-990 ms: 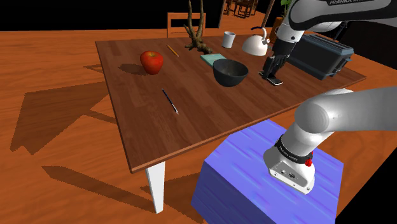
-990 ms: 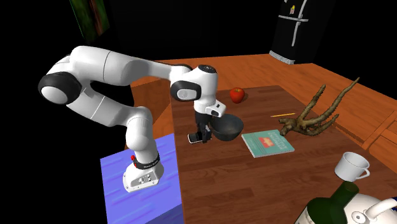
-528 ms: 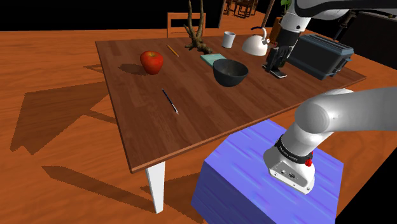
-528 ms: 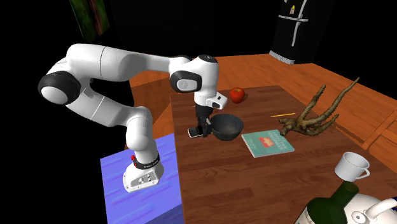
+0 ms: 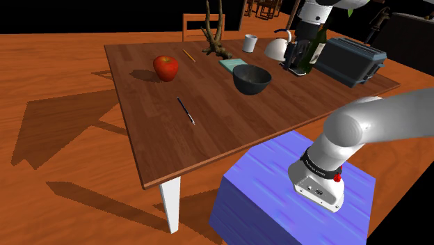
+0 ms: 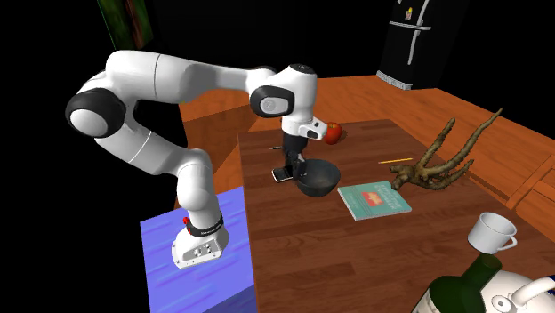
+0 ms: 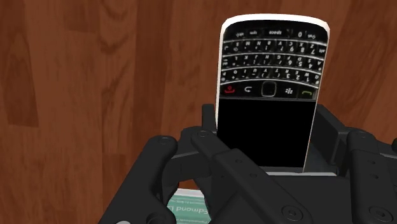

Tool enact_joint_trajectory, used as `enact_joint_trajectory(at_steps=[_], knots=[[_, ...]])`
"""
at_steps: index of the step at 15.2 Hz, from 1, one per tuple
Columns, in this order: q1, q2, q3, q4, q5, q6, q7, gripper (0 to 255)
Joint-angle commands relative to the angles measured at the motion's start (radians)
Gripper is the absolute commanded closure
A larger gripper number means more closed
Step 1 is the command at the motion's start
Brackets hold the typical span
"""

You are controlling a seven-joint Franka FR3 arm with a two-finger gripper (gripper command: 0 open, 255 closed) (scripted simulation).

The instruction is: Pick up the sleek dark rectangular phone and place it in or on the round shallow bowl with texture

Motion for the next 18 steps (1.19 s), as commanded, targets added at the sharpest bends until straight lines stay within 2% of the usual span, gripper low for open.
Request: enact_joint_trajectory(at_steps=[1,11,18], knots=[[0.022,0.068,0.020,0.048,0.023,0.020,0.025,255],[0.096,0.413,0.089,0.326,0.099,0.089,0.119,255],[0.096,0.430,0.088,0.247,0.101,0.185,0.114,255]])
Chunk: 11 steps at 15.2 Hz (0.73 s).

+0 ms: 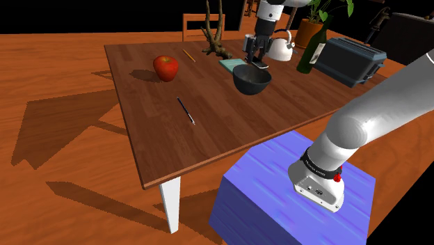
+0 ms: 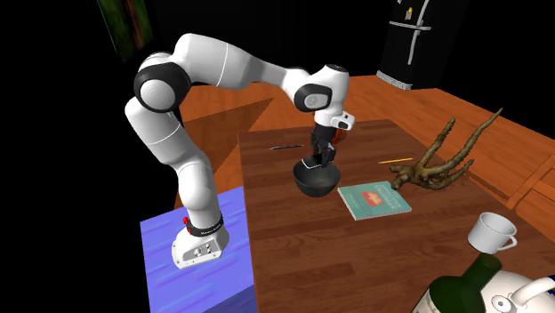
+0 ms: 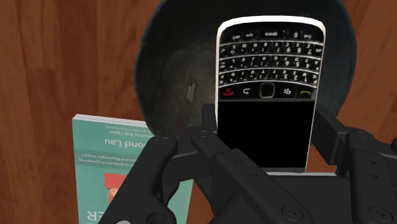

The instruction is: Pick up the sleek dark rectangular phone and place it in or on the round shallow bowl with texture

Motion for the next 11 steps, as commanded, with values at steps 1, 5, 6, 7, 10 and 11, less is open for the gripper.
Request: enact_joint_trajectory(at_steps=[1,5,6,7,10,11], knots=[[-0.001,0.004,-0.001,-0.024,0.000,0.028,-0.003,255],[0.000,0.020,-0.003,-0.064,0.002,0.084,-0.007,255],[0.000,0.024,-0.003,-0.074,0.003,0.098,-0.008,255],[0.000,0.031,-0.003,-0.086,0.003,0.118,-0.009,255],[0.000,0.031,-0.003,-0.086,0.003,0.118,-0.009,255],[0.000,0.031,-0.003,-0.086,0.003,0.118,-0.009,255]])
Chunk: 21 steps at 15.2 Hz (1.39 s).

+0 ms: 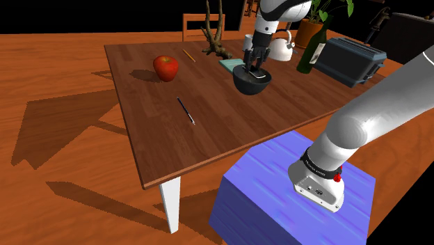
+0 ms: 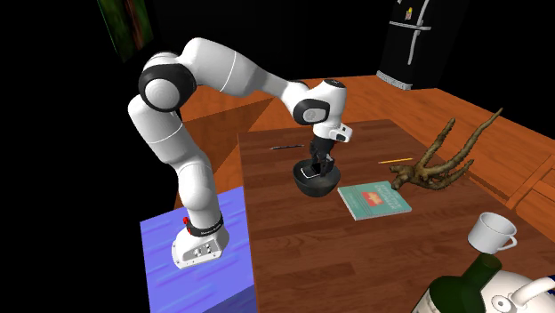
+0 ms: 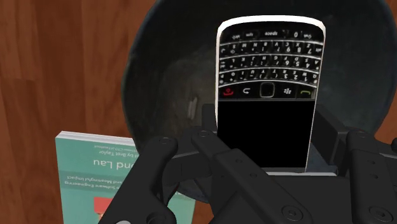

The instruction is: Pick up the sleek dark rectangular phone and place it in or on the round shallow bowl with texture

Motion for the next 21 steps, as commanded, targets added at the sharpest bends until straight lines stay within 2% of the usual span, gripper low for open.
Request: enact_joint_trajectory(at_steps=[1,4,5,10,14,21], knots=[[0.000,0.001,0.000,0.000,0.000,0.001,0.000,255],[0.000,0.001,0.000,0.000,0.000,0.001,0.000,255],[0.000,0.001,0.000,0.000,0.000,0.001,0.000,0],[0.000,0.001,0.000,0.000,0.000,0.001,0.000,0],[-0.003,-0.031,-0.001,0.100,-0.005,-0.131,0.003,0],[-0.003,-0.031,-0.001,0.100,-0.005,-0.131,0.003,0]])
